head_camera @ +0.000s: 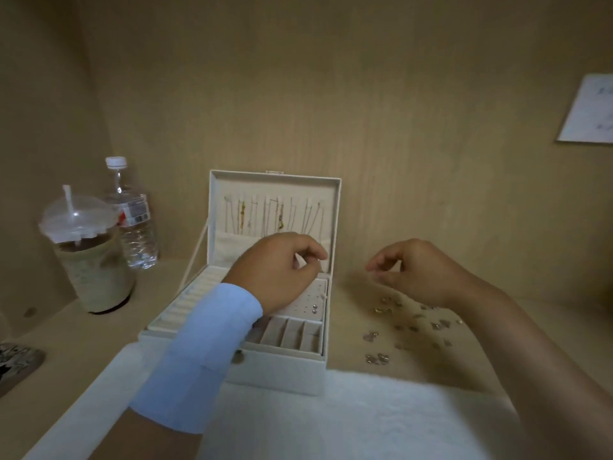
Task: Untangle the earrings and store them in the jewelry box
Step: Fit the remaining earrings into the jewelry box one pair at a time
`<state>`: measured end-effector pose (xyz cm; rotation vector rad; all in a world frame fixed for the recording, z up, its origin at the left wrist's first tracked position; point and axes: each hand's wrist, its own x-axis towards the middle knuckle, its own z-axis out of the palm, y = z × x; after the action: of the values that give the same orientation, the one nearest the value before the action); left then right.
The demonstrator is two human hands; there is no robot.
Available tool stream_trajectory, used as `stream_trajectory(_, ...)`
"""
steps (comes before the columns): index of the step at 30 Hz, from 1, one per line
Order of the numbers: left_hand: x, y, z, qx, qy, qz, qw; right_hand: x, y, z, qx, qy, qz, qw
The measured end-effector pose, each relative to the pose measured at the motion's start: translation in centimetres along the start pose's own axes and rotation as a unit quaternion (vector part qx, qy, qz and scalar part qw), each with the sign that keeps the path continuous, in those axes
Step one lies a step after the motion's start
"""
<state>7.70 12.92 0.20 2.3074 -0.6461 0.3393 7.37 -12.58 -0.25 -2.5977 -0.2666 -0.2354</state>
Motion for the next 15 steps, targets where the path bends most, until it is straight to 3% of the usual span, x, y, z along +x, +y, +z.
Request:
stream_trajectory(8, 5.5, 6.3, 8.4, 0.155, -0.208, -0.022, 0.966, -1.1, 5.2, 0.9, -0.083, -0.064, 0.076, 0.992)
stream_trajectory(15, 7.6, 5.5, 12.7, 0.239, -0.269, -0.077, 0.93, -0.7, 5.4, 2.4, -0.106, -0.08, 0.072, 0.988)
